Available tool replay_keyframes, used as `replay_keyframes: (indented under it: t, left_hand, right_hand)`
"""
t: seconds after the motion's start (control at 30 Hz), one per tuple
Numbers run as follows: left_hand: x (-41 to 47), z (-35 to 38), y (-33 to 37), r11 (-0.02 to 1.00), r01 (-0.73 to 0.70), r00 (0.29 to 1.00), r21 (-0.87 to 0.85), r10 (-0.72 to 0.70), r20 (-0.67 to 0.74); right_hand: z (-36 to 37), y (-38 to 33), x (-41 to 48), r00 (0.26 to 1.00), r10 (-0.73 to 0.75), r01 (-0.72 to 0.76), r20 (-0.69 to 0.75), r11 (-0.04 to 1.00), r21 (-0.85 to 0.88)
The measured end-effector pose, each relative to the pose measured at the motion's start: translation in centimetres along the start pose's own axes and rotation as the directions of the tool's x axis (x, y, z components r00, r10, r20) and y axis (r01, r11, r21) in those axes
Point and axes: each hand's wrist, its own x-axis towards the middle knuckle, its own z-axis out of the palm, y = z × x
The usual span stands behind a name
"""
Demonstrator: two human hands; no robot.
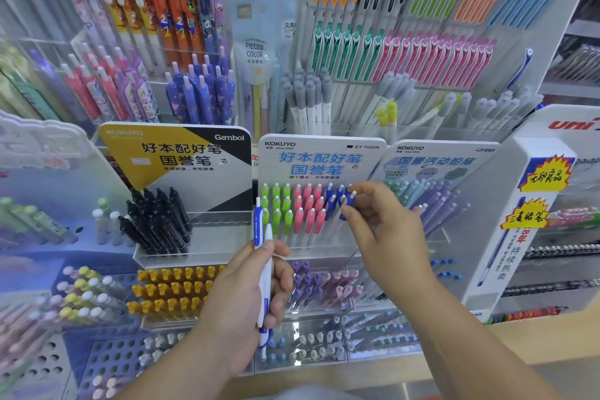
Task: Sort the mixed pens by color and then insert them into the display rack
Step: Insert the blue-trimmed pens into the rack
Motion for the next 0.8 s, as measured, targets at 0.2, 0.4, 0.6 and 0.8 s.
replay_keyframes:
  t: [0.2,0.4,0.6,0.8]
  left_hand:
    - [-0.1,0.1,0.0,1.0,0.0,1.0,-0.011,0.0,0.007]
    - [-0.3,0.2,-0.3,1.0,-0.009,1.0,0.02,0.008,0.025]
    - [-0.8,0.2,-0.3,1.0,-0.005,0.999,-0.001,0.006,0.046]
    - [-1.0,0.8,-0.2,0.999,-0.028,0.996,0.042,0.025,0.082]
  right_hand:
    - [0.8,0.4,-0.5,0.998,-0.06,0.062,0.026,0.995,-0.072]
    - [2.3,1.3,-0.5,0.995,-0.071,0.082,0.062,0.978,-0.194]
    - [2.4,1.4,-0.3,0.997,-0.042,0.055,0.069,0.978,-0.202]
    - [1.1,-0.6,-1.5,1.0,-0.002,0.002,0.015,1.0,-0.017]
